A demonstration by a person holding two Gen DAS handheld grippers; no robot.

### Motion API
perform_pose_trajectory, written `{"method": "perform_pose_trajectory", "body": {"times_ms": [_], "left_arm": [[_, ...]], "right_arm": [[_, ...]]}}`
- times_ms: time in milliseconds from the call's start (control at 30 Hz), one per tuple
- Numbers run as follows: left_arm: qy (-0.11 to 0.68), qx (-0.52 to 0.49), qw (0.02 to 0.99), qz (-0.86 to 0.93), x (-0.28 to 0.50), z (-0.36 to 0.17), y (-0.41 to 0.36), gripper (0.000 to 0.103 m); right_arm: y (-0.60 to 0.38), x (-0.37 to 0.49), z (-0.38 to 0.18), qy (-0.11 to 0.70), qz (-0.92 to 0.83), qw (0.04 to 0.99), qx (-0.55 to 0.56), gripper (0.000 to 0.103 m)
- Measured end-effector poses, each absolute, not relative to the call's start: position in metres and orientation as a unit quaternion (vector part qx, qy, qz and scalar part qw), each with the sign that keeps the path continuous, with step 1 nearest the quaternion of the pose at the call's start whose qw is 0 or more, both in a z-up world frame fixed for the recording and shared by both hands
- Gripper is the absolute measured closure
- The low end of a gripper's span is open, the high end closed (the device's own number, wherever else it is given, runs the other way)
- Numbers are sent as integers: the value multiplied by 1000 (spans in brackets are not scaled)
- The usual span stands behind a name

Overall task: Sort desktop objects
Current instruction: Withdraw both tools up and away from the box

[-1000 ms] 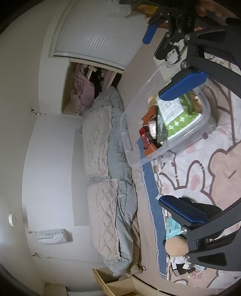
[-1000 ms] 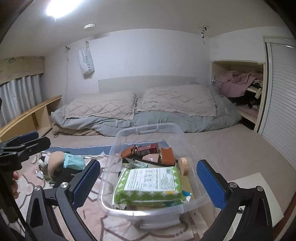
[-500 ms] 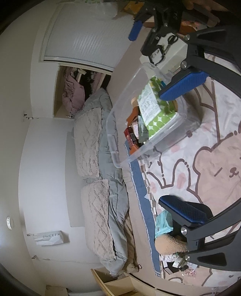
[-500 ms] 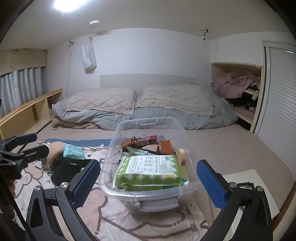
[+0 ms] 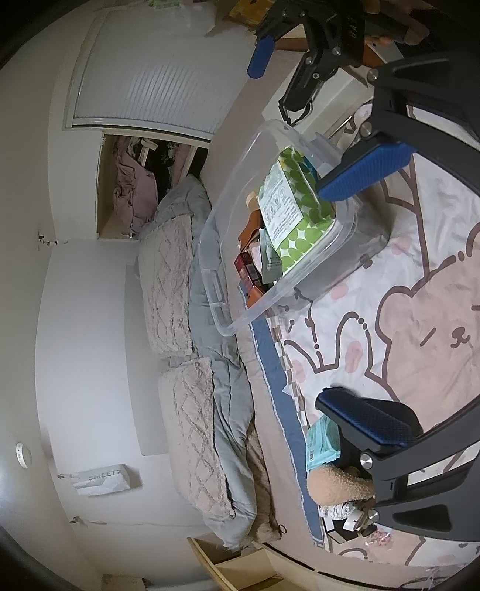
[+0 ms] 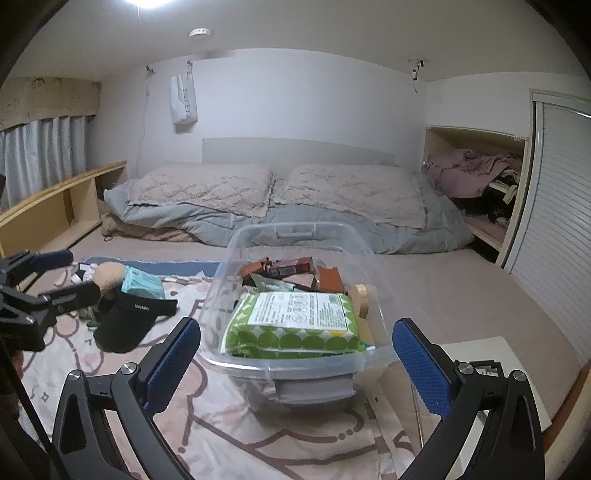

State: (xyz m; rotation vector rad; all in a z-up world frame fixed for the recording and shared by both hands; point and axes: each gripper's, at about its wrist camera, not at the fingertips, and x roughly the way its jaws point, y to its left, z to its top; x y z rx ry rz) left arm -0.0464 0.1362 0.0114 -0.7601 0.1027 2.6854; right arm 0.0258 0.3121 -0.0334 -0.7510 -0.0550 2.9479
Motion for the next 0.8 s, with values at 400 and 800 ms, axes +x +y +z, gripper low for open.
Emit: {"method": "perform_pose_trajectory", "body": {"times_ms": [400,800], "left_arm": [[45,-277,171,944,-45,5,137,0],[52,-278,170,944,-45,2,140,0]], "right_arm": [[315,31,-37,-12,967,56,-248,0],[313,29,-38,-16,966,55,-252,0]]}}
